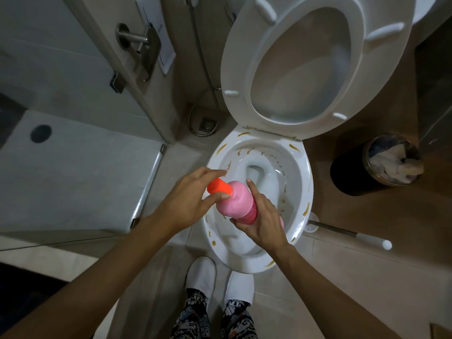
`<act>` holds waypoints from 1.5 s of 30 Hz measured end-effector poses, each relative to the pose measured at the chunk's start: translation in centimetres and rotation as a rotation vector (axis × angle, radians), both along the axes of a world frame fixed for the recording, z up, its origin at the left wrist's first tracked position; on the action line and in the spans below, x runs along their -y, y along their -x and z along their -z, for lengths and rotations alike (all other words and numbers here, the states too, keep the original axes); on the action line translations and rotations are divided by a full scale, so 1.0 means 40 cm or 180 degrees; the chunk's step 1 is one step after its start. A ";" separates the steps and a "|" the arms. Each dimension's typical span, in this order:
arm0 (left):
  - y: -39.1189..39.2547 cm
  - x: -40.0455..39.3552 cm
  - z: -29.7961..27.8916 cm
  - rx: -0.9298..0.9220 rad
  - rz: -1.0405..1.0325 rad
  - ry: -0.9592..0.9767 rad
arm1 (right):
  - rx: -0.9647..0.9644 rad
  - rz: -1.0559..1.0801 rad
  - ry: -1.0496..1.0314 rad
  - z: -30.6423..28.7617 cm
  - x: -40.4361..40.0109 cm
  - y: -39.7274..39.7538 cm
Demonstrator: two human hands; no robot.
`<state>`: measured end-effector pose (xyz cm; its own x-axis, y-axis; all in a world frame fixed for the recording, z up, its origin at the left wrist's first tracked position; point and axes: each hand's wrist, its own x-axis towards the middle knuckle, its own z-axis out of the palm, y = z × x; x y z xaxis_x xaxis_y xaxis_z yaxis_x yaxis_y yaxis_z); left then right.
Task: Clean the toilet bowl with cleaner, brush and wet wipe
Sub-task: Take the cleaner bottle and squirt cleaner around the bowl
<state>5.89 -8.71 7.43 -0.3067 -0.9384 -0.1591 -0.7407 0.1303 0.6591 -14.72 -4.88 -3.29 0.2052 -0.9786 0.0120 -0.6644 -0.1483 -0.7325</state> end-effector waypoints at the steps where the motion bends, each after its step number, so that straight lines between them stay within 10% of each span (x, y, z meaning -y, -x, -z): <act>1: -0.006 -0.006 -0.004 -0.0028 0.0024 0.0087 | -0.0009 -0.0024 0.0002 -0.004 -0.001 -0.007; 45: -0.689 -0.761 -0.351 -0.0255 -0.2647 0.0390 | 0.0613 -0.2045 -0.0626 -0.328 -0.413 -0.806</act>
<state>33.43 21.71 21.45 0.4856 -0.8728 -0.0486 -0.5788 -0.3627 0.7304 17.50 11.64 9.84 0.7560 -0.6519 -0.0586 -0.3450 -0.3208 -0.8820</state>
